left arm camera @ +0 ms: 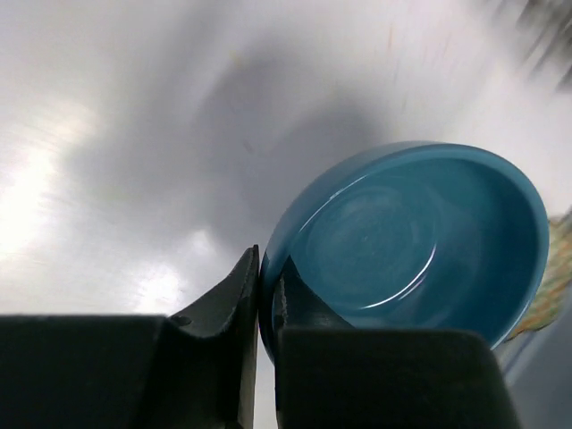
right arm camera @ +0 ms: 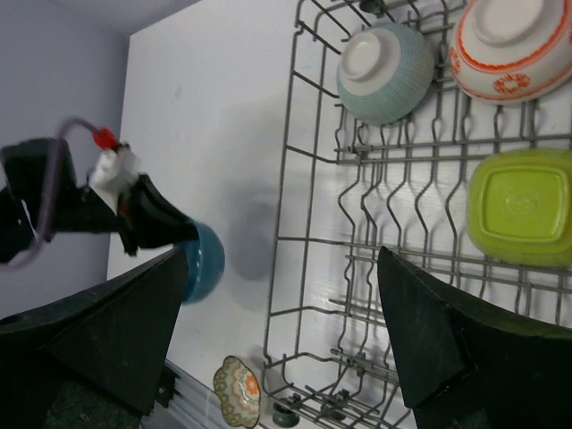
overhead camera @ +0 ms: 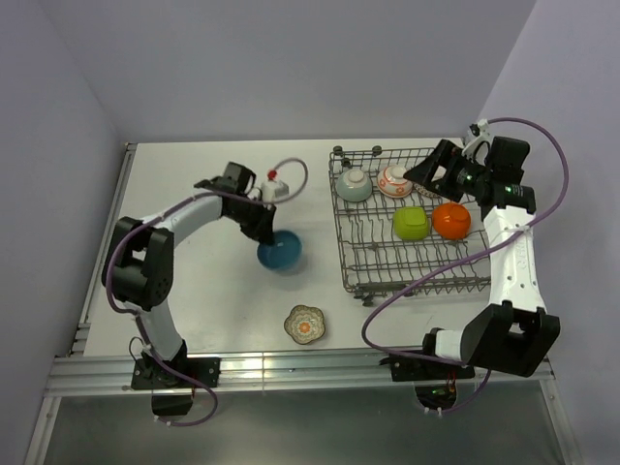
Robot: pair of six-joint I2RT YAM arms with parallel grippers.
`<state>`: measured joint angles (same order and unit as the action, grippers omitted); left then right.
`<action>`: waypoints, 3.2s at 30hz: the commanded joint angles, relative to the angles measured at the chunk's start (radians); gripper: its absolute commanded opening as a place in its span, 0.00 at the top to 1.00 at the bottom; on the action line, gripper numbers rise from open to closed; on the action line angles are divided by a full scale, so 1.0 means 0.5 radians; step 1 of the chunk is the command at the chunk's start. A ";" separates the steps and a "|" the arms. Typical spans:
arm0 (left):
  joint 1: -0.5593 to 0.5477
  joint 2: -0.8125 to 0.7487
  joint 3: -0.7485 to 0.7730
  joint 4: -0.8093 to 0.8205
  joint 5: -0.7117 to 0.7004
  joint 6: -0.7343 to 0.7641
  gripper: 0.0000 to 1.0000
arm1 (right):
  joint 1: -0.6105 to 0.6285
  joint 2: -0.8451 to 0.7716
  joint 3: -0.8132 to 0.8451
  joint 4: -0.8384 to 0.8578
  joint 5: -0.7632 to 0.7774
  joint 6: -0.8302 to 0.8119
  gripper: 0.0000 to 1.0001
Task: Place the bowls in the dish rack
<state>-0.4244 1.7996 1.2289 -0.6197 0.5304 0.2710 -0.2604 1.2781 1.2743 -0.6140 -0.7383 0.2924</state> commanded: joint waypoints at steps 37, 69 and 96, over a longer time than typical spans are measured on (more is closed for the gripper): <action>0.303 -0.175 -0.200 2.322 0.427 -2.644 1.00 | 1.349 0.907 0.912 0.289 0.096 0.449 0.08; 0.247 -0.163 -0.138 1.979 0.396 -2.426 0.55 | 1.248 0.739 0.777 0.295 0.179 0.284 1.00; 0.355 -0.283 -0.092 1.657 0.421 -2.147 0.33 | 0.772 0.223 0.311 -0.358 0.998 -0.413 1.00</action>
<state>-0.2451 1.7168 1.1343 0.2150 0.7212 -0.8474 0.1257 1.4368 1.4330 -0.7452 -0.3691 0.1566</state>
